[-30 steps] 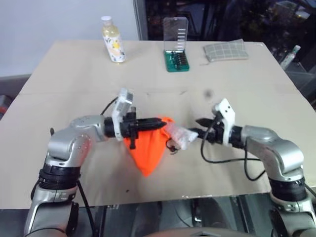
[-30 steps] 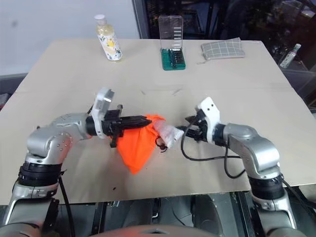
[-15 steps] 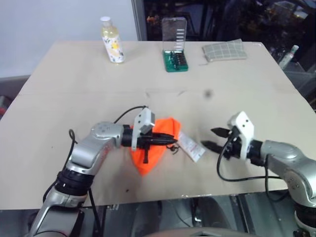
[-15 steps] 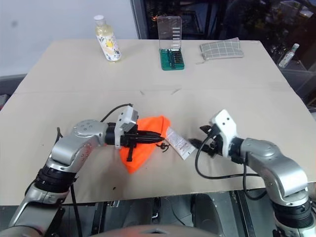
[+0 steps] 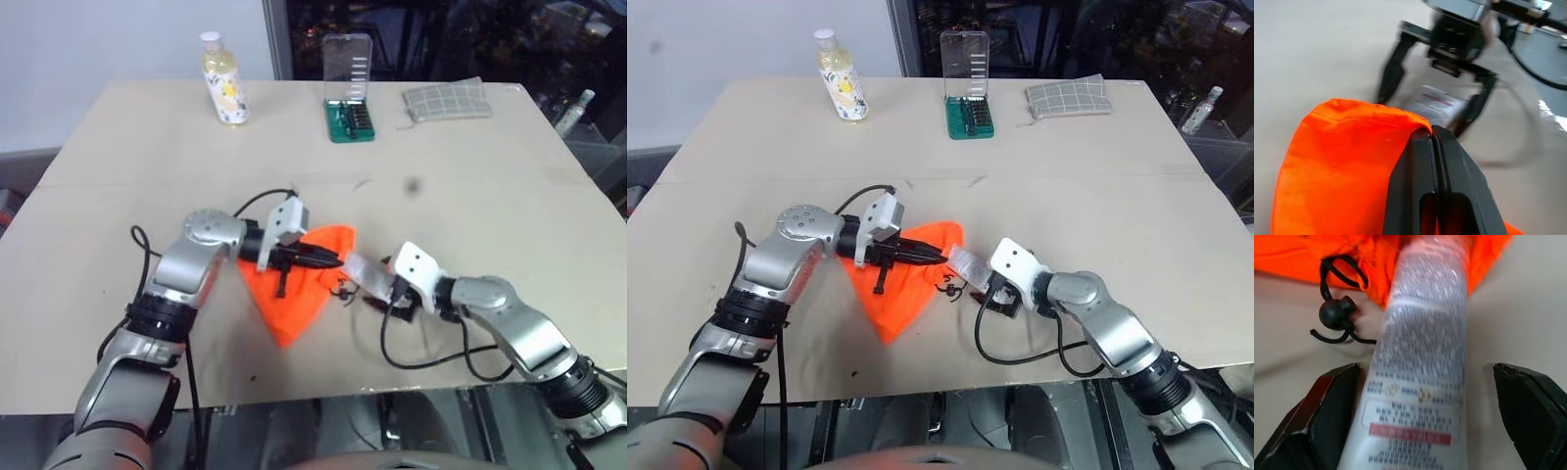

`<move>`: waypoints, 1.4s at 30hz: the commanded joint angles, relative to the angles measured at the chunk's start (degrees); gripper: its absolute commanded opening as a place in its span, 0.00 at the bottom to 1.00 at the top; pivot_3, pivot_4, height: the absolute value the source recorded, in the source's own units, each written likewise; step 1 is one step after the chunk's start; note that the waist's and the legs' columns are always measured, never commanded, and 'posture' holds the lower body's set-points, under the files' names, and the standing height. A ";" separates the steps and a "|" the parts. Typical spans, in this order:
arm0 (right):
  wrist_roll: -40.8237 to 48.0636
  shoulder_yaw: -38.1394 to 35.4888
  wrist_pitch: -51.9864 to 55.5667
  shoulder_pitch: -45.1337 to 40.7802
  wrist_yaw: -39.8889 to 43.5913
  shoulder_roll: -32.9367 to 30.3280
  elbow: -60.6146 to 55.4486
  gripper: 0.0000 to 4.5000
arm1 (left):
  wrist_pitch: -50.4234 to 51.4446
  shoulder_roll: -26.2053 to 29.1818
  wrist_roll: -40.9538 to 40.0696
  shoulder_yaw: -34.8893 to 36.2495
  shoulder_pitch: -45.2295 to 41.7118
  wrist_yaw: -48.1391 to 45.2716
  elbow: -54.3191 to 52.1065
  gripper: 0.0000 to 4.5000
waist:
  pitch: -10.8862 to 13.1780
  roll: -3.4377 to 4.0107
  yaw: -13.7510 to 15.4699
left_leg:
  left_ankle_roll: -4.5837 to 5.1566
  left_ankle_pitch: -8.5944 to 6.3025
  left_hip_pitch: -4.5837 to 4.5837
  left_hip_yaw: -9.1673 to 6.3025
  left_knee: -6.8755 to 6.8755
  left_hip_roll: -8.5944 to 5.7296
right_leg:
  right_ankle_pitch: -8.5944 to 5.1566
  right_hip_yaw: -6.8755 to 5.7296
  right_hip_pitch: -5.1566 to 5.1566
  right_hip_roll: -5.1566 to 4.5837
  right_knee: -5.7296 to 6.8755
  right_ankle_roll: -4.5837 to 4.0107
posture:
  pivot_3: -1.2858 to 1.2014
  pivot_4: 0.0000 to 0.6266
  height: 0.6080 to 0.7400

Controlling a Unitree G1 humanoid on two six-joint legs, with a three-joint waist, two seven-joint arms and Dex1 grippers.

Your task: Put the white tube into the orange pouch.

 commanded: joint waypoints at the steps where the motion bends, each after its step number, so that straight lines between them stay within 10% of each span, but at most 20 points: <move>1: -3.88 -1.02 -4.42 -0.71 1.14 -2.70 2.67 0.98 | -6.52 1.09 0.68 -0.84 -4.01 -6.48 3.50 0.00 | 0.00 -0.01 0.15 | 0.00 0.00 0.00 0.00 0.03 0.00 | -0.01 0.00 0.01 -0.01 0.01 0.01 | 0.52 0.24 1.00; 9: -7.30 -1.57 -11.71 -0.89 3.75 -4.83 5.50 0.87 | -42.70 2.58 3.79 -20.05 -25.28 -8.95 35.16 0.00 | -0.01 -0.04 1.34 | 0.01 0.00 -0.02 0.01 0.13 0.00 | 0.00 0.00 0.03 -0.02 0.00 -0.02 | 0.52 0.24 1.00; 15: -6.99 -3.20 -8.10 -0.30 2.24 -2.03 5.68 0.87 | -51.18 -0.62 2.05 -22.50 -31.01 -8.95 43.72 0.00 | 0.00 -0.04 1.04 | 0.14 -0.08 -0.14 0.05 0.16 -0.02 | 0.01 0.01 -0.01 -0.03 -0.07 -0.01 | 0.52 0.24 1.00; 20: -7.33 -4.07 -7.46 -0.03 2.16 -1.04 5.47 0.76 | -37.42 0.71 -6.08 -18.24 -28.75 -8.95 35.58 0.00 | 0.00 -0.04 1.03 | 0.14 -0.08 -0.12 0.02 0.16 0.01 | 0.00 0.01 -0.03 -0.01 0.02 0.00 | 0.52 0.24 1.00; 29: -11.30 -3.95 -15.99 -1.74 1.92 -1.25 6.45 0.00 | -16.13 3.55 -9.85 -6.33 -16.43 -5.99 14.48 0.00 | 0.01 -0.03 0.97 | 0.14 -0.08 -0.07 0.04 0.20 0.01 | 0.00 0.04 -0.01 0.00 0.07 0.01 | 0.52 0.24 1.00; 42: -20.59 -3.56 -33.05 -8.49 1.39 -1.93 9.62 0.00 | 1.33 -1.82 -5.93 -1.21 -9.60 7.01 4.83 0.00 | 0.02 -0.02 1.04 | 0.13 -0.07 -0.06 0.07 0.20 0.00 | -0.01 0.05 0.00 0.02 0.10 0.05 | 0.52 0.24 1.00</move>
